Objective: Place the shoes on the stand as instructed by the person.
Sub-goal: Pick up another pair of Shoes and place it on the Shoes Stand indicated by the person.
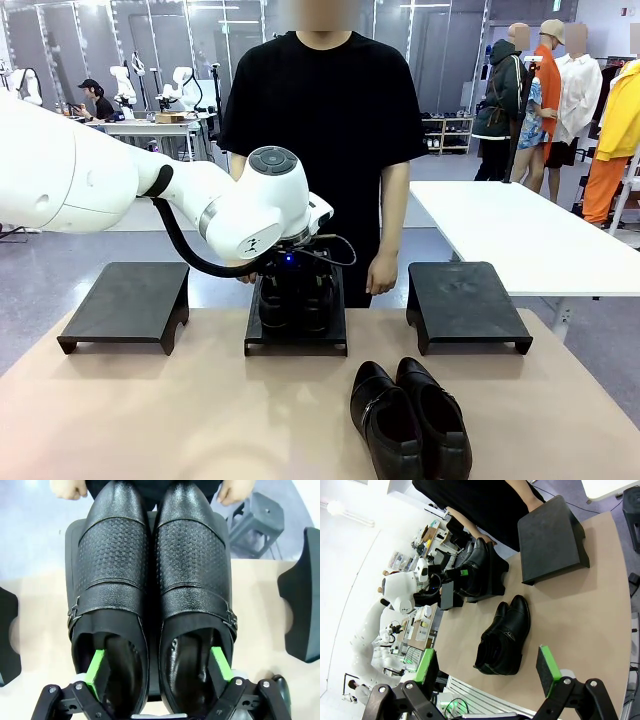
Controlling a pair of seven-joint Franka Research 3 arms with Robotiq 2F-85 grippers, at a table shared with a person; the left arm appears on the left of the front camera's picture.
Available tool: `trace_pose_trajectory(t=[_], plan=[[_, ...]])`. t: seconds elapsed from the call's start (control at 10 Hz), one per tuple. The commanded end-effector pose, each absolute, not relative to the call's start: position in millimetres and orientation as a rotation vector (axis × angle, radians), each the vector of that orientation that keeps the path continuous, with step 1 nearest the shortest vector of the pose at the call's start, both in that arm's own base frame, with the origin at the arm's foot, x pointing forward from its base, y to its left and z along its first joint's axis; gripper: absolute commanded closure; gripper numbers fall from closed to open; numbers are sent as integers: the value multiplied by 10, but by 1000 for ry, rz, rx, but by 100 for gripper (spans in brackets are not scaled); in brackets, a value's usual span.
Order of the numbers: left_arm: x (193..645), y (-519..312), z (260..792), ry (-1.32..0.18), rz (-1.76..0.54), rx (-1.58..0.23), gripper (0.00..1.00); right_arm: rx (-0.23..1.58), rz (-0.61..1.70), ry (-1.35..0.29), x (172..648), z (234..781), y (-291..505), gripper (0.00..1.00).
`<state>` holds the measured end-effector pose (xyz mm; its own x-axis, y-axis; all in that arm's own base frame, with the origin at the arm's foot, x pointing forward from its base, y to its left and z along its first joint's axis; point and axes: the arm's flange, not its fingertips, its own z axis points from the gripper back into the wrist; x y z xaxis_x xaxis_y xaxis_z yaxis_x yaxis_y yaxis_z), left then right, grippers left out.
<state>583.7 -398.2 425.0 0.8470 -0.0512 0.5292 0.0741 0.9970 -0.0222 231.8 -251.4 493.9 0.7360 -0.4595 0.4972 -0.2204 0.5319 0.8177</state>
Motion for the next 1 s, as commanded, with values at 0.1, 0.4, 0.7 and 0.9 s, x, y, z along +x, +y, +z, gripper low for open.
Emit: trace_pose_trajectory(t=[0.1,0.4,0.7,0.9], plan=[[5817,-3948,4487,-561,-45,-50,0,1037,-160,-774,2312,4946,-2517,0],[5476,-3568,5104,-493,-62,-127,0,1037,-160,-774,2312,4946,-2517,0],[5152,-2923,5423,-357,-144,-275,0,1037,-160,-774,2312,4946,-2517,0],[4850,-2330,5632,-311,-190,-417,0,1037,-160,-774,2312,4946,-2517,0]])
